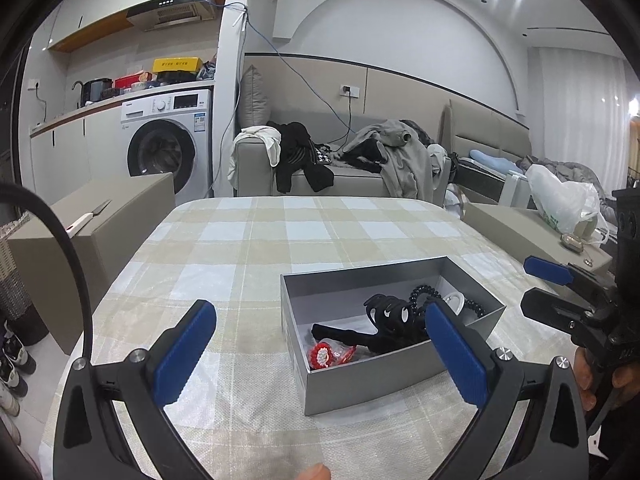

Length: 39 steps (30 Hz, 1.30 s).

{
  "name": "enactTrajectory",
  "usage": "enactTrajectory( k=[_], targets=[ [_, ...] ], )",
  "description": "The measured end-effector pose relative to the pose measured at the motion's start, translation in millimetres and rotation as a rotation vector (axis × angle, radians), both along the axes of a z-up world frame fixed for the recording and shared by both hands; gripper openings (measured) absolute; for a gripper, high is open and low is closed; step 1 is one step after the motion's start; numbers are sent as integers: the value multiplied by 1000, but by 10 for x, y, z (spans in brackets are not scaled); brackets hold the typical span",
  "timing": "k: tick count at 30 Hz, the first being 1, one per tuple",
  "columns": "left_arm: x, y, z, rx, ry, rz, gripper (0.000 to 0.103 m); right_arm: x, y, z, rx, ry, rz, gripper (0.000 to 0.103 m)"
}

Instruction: Organize jewelry

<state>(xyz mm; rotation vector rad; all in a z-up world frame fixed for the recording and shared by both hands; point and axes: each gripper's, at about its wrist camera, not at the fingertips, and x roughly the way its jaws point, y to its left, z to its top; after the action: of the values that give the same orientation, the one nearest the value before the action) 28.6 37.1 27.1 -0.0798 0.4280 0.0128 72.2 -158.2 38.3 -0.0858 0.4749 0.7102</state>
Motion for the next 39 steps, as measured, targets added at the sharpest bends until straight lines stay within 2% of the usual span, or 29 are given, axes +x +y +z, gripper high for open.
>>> enactTrajectory(
  k=[6,12,22,39],
  targets=[
    [-40,-23,-35,24,-23,-13,102,-79,24,15,-16,-40,-4,103],
    [-55,9,-23,6,-33,-27,102,-118,93,9,-56,-64,2,103],
    [-83,-79,-8,43,-48,-53,102,-52,37,0,-30,-33,-7,103],
    [-75,-32,-23,29,-37,-1,102,-83,69,-6,-41,-40,6,103]
  ],
)
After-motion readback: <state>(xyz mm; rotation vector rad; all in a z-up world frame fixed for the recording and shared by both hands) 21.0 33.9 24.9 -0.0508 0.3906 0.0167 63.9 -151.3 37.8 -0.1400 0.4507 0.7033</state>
